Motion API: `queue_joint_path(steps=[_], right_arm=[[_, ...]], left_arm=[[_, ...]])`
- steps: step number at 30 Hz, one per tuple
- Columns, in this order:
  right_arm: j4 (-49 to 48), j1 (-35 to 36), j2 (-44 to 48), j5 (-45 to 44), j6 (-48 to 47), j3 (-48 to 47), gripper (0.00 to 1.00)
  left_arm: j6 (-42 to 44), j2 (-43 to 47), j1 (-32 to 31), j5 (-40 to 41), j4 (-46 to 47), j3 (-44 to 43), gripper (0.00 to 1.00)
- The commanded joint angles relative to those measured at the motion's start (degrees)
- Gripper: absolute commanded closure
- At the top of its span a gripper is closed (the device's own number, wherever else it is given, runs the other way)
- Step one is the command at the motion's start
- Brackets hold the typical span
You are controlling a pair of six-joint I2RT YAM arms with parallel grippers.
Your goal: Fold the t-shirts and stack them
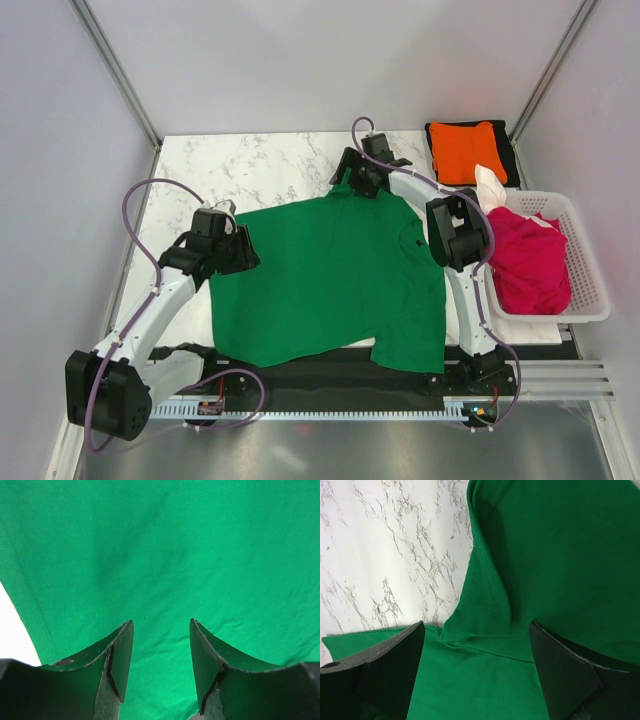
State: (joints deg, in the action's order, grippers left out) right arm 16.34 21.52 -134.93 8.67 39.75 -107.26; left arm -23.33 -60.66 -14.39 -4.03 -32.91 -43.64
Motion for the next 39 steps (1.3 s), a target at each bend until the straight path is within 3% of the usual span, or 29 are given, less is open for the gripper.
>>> queue_joint_path(steps=[1, 6, 12, 16, 20, 24, 28, 32, 39], right_arm=[[0.80, 0.10, 1.34, -2.43, -1.43, -1.54, 0.07], [0.80, 1.59, -1.55, -1.28, 0.33, -4.26, 0.07], [-1.21, 5.29, -7.70, 4.22, 6.12, -19.89, 0.06], [-24.19, 5.38, -7.98, 15.32, 20.17, -22.03, 0.06], [-24.17, 4.41, -0.98, 15.59, 17.58, -17.47, 0.05], [-16.53, 1.25, 9.40, 11.83, 9.16, -1.51, 0.05], [4.07, -0.33, 17.59, -0.64, -4.48, 4.77, 0.04], [16.77, -0.34, 18.05, -7.95, -11.35, 5.22, 0.05], [29.17, -0.16, 9.61, -10.16, -16.98, -1.52, 0.05]], left_arm=[[-1.01, 1.42, -0.20, 0.43, 0.91, -0.48, 0.44], [-1.01, 1.78, -0.20, 0.25, 0.83, -0.40, 0.44], [-1.10, 1.87, -0.20, 0.25, 0.83, -0.40, 0.44], [-1.01, 2.04, -0.28, 0.87, 0.83, -0.31, 0.44], [-1.10, 2.31, -0.29, 1.39, 0.83, -0.22, 0.44], [-1.36, 1.69, -0.37, 2.80, 0.83, -0.31, 0.44], [-1.98, 0.29, 0.68, 6.22, 0.21, -1.10, 0.43], [-2.86, -4.97, 3.93, 7.99, -0.40, -3.72, 0.41], [-2.51, -22.02, 8.41, 9.12, -1.46, -10.32, 0.43]])
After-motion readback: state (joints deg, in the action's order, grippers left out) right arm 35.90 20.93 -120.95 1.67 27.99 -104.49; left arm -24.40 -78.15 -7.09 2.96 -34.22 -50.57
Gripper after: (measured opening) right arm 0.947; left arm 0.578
